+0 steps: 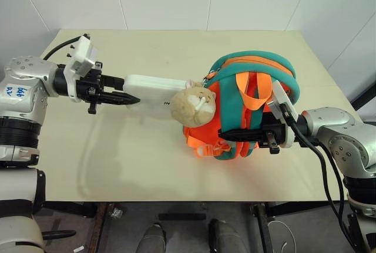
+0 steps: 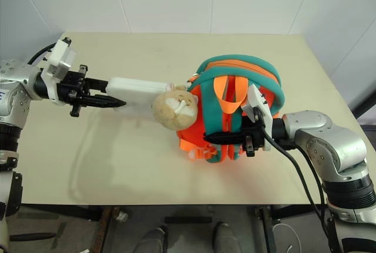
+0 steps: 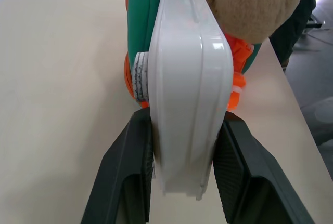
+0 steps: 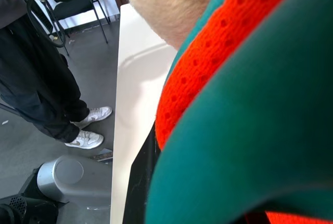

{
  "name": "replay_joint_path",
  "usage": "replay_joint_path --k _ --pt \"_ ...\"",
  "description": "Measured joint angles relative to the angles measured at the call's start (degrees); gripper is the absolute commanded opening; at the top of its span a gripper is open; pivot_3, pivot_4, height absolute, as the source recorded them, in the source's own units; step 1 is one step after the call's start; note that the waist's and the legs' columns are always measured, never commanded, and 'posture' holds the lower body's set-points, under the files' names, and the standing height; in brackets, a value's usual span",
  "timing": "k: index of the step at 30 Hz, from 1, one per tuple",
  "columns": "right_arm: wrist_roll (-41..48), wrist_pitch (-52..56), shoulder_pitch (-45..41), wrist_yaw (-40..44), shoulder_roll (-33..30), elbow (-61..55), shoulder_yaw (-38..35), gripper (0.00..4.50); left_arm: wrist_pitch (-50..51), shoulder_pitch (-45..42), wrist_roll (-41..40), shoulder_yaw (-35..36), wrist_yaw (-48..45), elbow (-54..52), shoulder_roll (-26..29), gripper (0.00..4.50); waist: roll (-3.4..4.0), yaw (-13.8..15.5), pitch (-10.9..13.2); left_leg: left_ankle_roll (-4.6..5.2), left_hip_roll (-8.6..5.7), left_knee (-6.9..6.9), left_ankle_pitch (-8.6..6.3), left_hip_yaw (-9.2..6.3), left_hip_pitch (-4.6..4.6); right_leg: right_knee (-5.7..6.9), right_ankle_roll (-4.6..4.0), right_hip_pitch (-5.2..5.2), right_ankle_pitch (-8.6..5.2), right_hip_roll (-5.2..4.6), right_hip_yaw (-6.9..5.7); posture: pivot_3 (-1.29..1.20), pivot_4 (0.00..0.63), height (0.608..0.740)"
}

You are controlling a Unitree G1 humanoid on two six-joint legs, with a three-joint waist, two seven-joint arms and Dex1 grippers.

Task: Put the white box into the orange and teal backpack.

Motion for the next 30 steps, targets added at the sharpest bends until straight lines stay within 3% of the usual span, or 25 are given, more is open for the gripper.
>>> replay_joint_path --k 8,18,25,30 --pt "0.0 -0.1 0.1 -0.2 0.0 -0.5 -0.2 0.00 -0.3 -1.0 2.9 1.9 0.0 2.0 -0.4 1.24 0.00 0.1 0.0 0.00 0.00 0.05 0.00 -0.01 0.01 0.05 0.00 0.00 0.00 0.01 0.00 0.00 0.150 0.740" --pt "3.4 -3.2 0.5 0.4 1.7 -4.7 -2.2 0.00 6.3 -0.6 0.2 9.4 0.0 1.4 1.4 1.23 0.01 -0.6 0.0 0.01 0.01 0.03 0.00 -0.02 0.01 0.10 0.01 -0.01 -0.02 0.03 0.01 0.00 0.150 0.740" --pt "4.8 -4.8 1.4 1.6 1.8 -6.1 -2.5 0.00 3.9 -0.6 1.7 9.5 0.0 4.1 1.6 1.23 0.00 -0.5 0.0 0.01 0.03 0.07 0.00 -0.03 0.02 0.15 -0.01 -0.01 -0.03 0.05 0.01 0.00 0.150 0.740" --pt "4.7 -5.9 2.2 2.0 1.8 -6.3 -2.5 0.00 8.5 -0.4 -0.7 9.7 0.0 0.6 1.5 1.23 0.00 -0.5 0.0 0.01 0.03 0.06 0.00 -0.03 0.00 0.14 -0.01 -0.01 -0.03 0.05 0.01 0.00 0.150 0.740"
